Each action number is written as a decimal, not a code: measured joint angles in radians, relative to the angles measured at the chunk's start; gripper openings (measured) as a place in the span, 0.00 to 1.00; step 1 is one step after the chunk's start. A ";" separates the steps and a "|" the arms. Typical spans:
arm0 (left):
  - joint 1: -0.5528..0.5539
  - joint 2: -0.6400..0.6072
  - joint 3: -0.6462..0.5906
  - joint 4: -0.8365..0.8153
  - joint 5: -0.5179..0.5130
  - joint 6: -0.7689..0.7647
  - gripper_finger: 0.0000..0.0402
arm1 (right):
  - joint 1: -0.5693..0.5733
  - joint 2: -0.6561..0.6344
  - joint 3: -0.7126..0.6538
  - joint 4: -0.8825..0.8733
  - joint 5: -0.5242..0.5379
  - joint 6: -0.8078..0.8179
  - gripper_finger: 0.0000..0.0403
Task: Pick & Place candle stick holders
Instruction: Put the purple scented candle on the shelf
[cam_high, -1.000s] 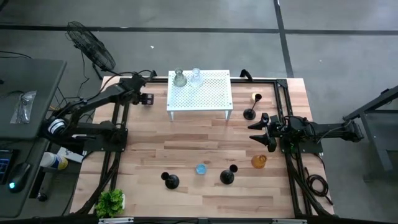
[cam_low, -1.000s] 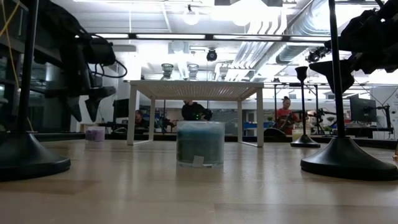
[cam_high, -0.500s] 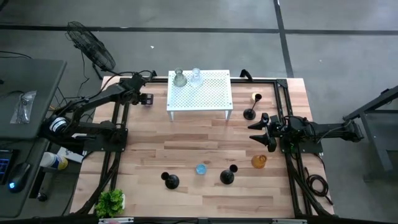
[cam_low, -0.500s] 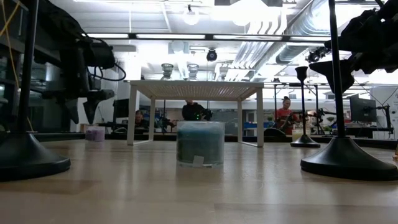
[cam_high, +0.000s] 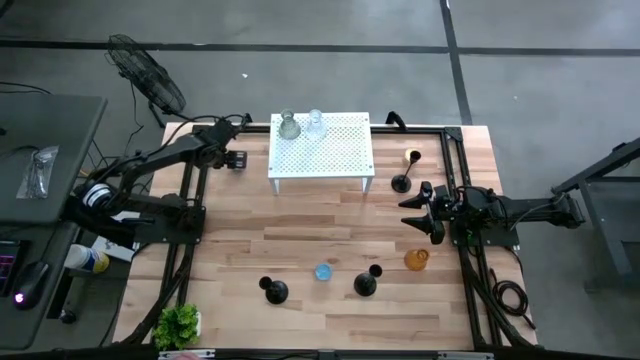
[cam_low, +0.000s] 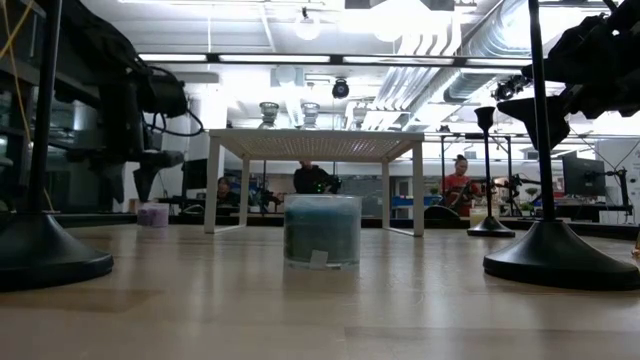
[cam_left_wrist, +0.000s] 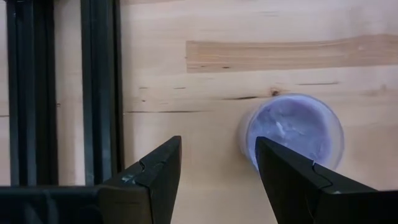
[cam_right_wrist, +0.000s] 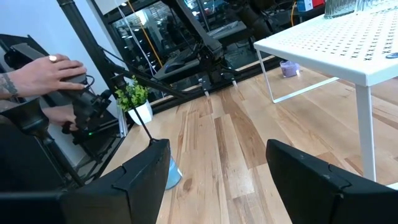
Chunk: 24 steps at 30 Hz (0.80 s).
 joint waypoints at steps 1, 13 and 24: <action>0.000 0.005 0.000 0.002 -0.004 -0.003 0.50 | 0.000 0.000 0.000 0.000 0.000 0.000 0.64; 0.000 0.012 0.000 0.006 -0.013 -0.019 0.50 | 0.000 0.000 0.000 0.000 0.000 0.000 0.64; 0.000 0.013 0.000 0.007 -0.010 -0.023 0.50 | 0.000 0.000 0.000 0.000 0.000 0.000 0.64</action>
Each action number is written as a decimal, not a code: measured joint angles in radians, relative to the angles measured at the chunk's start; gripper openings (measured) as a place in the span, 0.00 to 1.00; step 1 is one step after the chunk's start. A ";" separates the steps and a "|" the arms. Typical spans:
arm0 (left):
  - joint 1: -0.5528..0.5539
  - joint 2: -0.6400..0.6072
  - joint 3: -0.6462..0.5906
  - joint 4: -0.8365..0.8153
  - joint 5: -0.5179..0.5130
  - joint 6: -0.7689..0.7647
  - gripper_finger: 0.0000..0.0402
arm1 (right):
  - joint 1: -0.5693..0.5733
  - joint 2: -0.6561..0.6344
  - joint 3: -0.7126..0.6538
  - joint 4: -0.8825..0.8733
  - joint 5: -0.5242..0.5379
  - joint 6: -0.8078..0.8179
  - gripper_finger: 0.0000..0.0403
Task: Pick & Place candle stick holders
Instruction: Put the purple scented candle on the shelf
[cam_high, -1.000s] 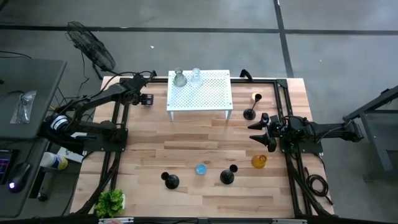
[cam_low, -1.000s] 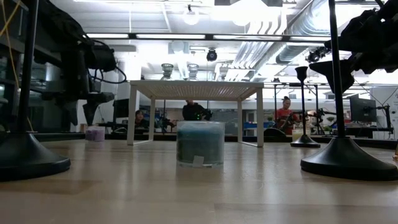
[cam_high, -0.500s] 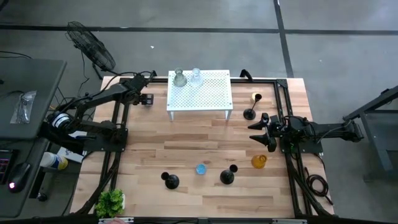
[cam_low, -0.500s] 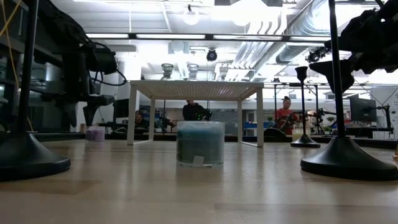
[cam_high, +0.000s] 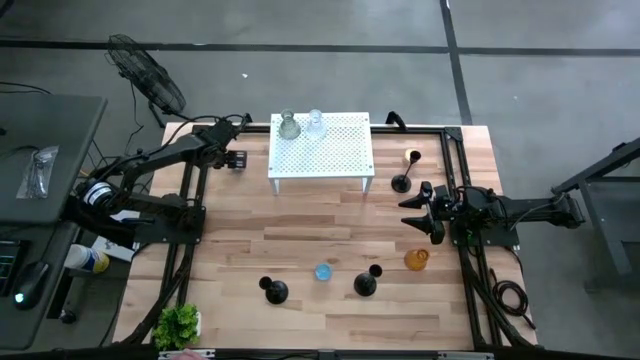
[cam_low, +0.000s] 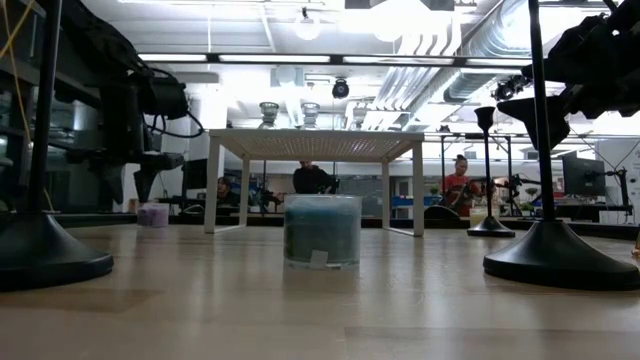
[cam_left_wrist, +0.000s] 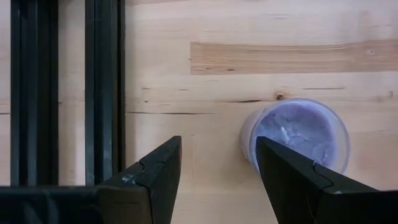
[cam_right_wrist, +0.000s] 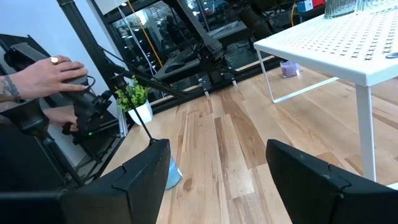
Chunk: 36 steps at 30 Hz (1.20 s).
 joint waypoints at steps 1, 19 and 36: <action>0.000 0.006 0.000 0.004 0.004 -0.002 0.50 | 0.000 0.000 0.000 0.000 0.000 0.000 0.64; 0.000 0.033 0.000 0.008 -0.002 -0.013 0.37 | 0.000 0.000 0.000 0.000 0.000 0.000 0.64; 0.000 0.033 0.000 -0.004 0.012 0.005 0.01 | 0.000 0.000 0.000 0.000 0.000 0.000 0.64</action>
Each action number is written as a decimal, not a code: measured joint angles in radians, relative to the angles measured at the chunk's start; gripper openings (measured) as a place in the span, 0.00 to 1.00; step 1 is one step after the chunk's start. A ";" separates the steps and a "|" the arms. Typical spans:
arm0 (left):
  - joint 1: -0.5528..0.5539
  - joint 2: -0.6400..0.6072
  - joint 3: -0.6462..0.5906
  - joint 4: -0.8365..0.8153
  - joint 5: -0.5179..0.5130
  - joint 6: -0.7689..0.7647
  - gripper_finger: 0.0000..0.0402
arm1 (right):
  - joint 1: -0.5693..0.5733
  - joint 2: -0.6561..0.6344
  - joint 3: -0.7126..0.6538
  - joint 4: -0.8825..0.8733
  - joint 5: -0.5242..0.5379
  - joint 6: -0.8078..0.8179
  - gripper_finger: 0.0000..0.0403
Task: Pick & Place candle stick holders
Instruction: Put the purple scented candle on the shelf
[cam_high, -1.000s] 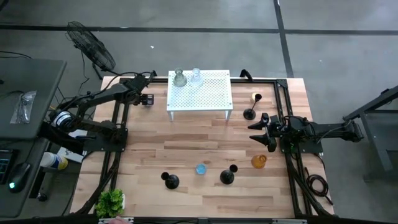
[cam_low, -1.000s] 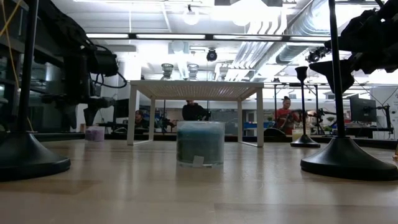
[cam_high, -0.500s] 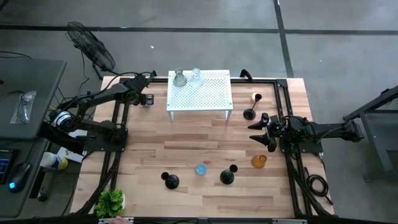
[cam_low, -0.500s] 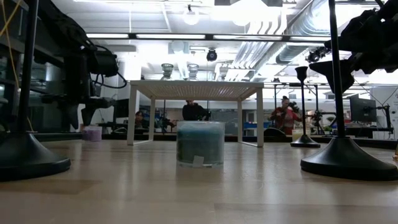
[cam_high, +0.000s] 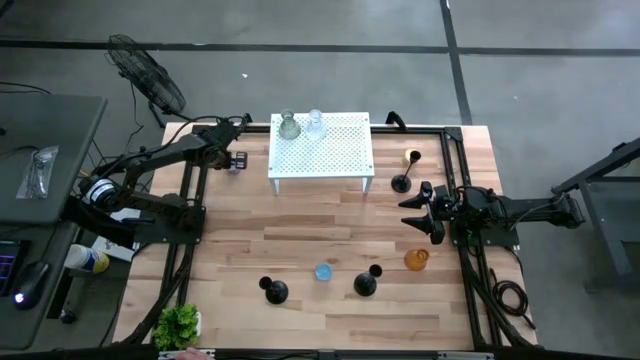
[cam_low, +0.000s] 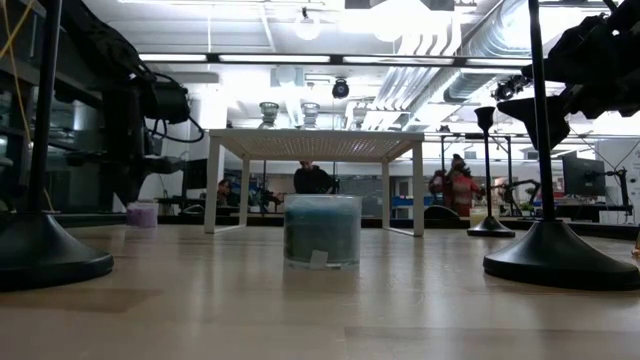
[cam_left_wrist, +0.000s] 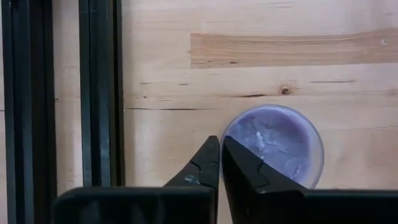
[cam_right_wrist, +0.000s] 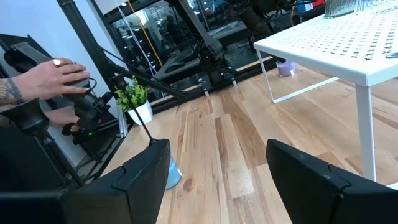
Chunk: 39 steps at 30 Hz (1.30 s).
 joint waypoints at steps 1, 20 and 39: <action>0.000 0.000 0.000 -0.001 0.000 0.000 0.01 | 0.000 0.000 0.000 0.000 0.000 0.000 0.64; -0.002 -0.074 -0.003 -0.044 0.031 0.019 0.00 | 0.000 0.000 0.000 0.000 0.000 0.000 0.64; -0.019 -0.236 0.297 -0.364 0.054 0.069 0.00 | 0.000 0.000 0.000 0.000 0.000 0.000 0.64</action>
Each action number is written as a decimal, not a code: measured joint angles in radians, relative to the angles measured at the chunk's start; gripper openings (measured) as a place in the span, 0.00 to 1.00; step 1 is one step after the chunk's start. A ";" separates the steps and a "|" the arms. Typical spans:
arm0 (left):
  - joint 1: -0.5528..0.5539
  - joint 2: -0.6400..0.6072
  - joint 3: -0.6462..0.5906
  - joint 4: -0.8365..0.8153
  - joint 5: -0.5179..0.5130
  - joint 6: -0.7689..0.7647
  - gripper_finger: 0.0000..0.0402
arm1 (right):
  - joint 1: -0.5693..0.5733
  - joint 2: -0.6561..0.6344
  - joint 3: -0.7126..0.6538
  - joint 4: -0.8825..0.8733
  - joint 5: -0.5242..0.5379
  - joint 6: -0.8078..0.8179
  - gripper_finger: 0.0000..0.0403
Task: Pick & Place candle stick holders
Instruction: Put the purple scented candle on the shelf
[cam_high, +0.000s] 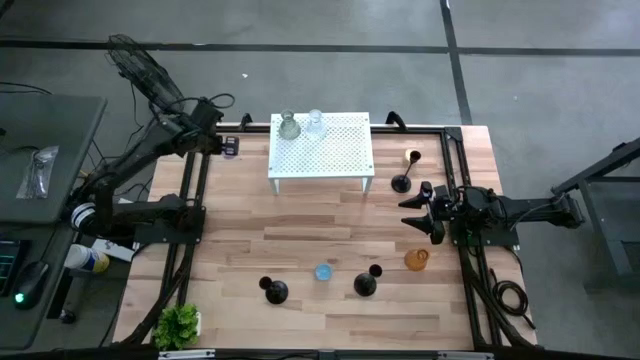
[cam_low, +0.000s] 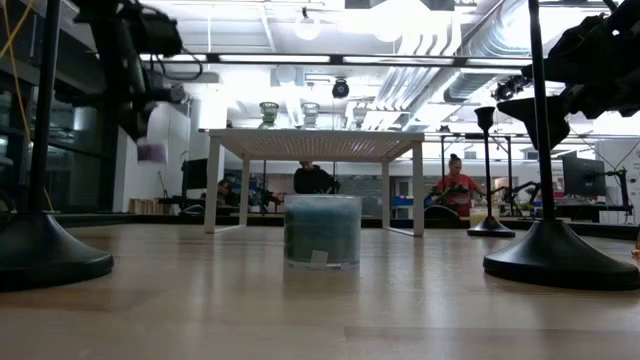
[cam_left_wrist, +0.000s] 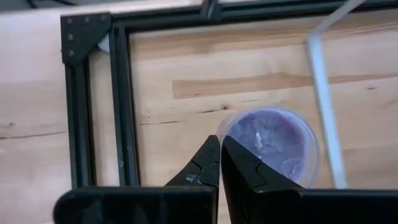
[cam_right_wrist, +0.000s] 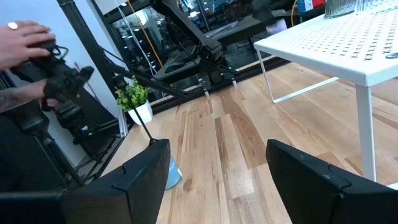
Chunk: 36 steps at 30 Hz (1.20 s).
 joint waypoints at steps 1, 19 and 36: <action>-0.012 -0.003 0.020 -0.017 -0.001 0.000 0.00 | 0.000 0.000 0.000 0.000 0.000 0.000 0.64; -0.320 0.063 0.303 -0.132 -0.006 -0.207 0.00 | 0.000 0.000 0.000 0.000 0.000 0.000 0.64; -0.490 0.396 0.567 -0.172 -0.101 -0.341 0.00 | 0.000 0.000 0.000 0.000 0.000 0.000 0.64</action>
